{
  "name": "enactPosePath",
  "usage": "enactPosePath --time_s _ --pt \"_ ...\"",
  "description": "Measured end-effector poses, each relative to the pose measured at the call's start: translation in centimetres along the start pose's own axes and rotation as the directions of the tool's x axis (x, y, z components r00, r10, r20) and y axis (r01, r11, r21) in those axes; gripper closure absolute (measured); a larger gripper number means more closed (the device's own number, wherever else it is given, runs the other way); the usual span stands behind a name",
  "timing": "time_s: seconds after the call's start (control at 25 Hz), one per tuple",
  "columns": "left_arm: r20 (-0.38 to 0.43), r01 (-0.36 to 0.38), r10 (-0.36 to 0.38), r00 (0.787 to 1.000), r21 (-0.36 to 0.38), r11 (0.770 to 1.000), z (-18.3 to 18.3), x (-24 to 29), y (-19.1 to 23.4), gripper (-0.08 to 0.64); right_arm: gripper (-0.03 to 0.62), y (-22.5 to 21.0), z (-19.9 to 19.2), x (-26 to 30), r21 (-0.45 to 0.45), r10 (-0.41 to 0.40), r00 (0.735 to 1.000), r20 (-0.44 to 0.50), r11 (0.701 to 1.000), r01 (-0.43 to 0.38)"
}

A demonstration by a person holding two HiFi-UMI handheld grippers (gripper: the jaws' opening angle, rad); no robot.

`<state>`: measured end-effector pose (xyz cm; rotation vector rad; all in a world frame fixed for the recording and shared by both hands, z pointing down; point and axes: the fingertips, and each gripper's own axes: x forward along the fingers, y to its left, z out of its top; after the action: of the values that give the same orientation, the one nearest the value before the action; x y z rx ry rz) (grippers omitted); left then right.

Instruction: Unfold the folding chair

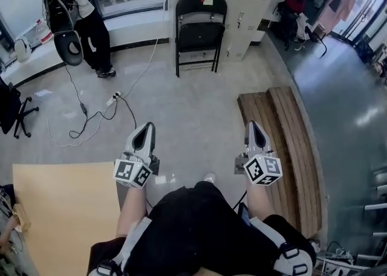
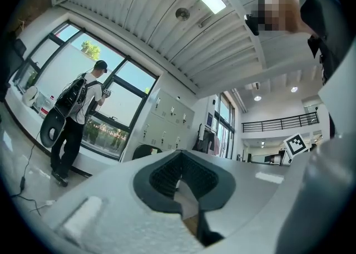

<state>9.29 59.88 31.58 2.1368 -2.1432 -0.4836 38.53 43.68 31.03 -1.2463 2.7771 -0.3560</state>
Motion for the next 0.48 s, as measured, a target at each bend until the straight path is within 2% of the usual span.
enactPosePath --time_s 0.16,0.48 --pt "-0.011 -0.023 0.023 1.0 0.032 0.999 0.7 1.8 1.6 0.555 0.586 0.0 -1.0 3.8 -0.006 0.024 0.999 -0.028 1.0 -0.025" --pt "0.035 -0.106 0.104 0.994 0.072 0.992 0.4 8.4 4.3 0.555 0.586 -1.6 -0.7 14.0 -0.021 0.13 0.991 -0.041 0.991 -0.131"
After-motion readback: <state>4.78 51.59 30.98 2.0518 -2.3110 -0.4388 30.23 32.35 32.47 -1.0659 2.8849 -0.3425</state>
